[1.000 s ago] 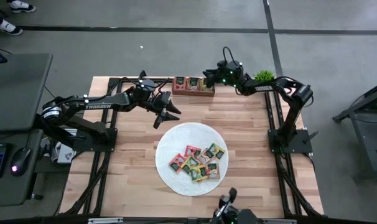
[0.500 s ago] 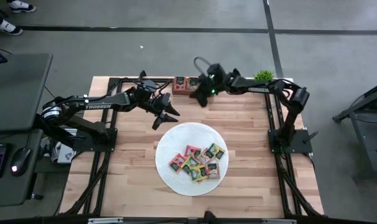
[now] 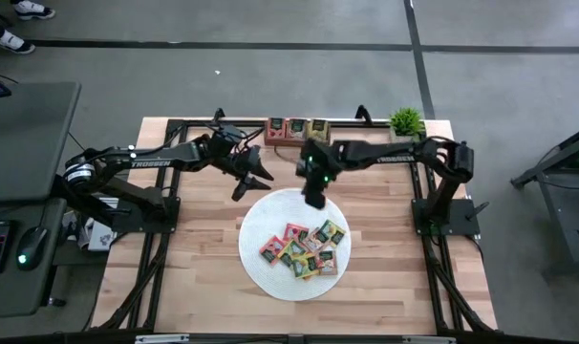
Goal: Pick & Place Tea
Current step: Put the yellow tea bag into the right section of the wooden organizer
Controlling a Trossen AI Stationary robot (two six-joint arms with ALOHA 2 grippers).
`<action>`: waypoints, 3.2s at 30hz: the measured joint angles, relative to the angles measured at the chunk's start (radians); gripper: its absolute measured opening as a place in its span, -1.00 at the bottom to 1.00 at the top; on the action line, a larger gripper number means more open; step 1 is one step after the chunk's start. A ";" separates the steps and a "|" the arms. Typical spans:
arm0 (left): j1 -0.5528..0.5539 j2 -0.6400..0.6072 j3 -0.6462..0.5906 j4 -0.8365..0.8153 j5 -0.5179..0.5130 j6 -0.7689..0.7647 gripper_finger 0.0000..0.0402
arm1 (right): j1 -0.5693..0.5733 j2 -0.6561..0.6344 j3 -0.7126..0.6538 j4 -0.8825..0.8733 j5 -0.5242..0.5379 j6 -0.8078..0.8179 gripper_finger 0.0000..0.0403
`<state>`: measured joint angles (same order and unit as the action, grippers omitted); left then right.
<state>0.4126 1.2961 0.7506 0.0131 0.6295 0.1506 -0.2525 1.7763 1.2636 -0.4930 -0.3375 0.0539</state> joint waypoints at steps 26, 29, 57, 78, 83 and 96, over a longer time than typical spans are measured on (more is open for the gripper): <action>-0.386 -0.001 -0.100 0.162 -0.338 -0.357 -0.24 | 0.175 -0.285 -0.316 -0.132 0.276 0.118 -1.00; -0.481 -0.001 -0.132 0.230 -0.472 -0.443 -0.24 | 0.192 -0.410 -0.431 -0.010 0.288 0.185 -1.00; -0.878 0.528 0.213 0.219 -0.921 -0.459 -0.45 | 0.665 -0.611 -0.546 0.193 0.780 0.866 -1.00; -0.878 0.573 0.244 0.224 -0.960 -0.549 -0.27 | 0.727 -0.610 -0.545 0.183 0.756 0.818 -1.00; -0.878 0.586 0.268 0.229 -0.964 -0.549 -0.13 | 0.727 -0.610 -0.545 0.182 0.750 0.801 -1.00; -0.892 0.704 0.391 0.170 -1.065 -0.623 -0.12 | 0.755 -0.610 -0.614 0.220 0.748 0.853 -1.00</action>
<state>-0.4798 2.0002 1.1412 0.1830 -0.4359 -0.4724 0.5029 1.1667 0.6494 -0.2729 0.4105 0.9073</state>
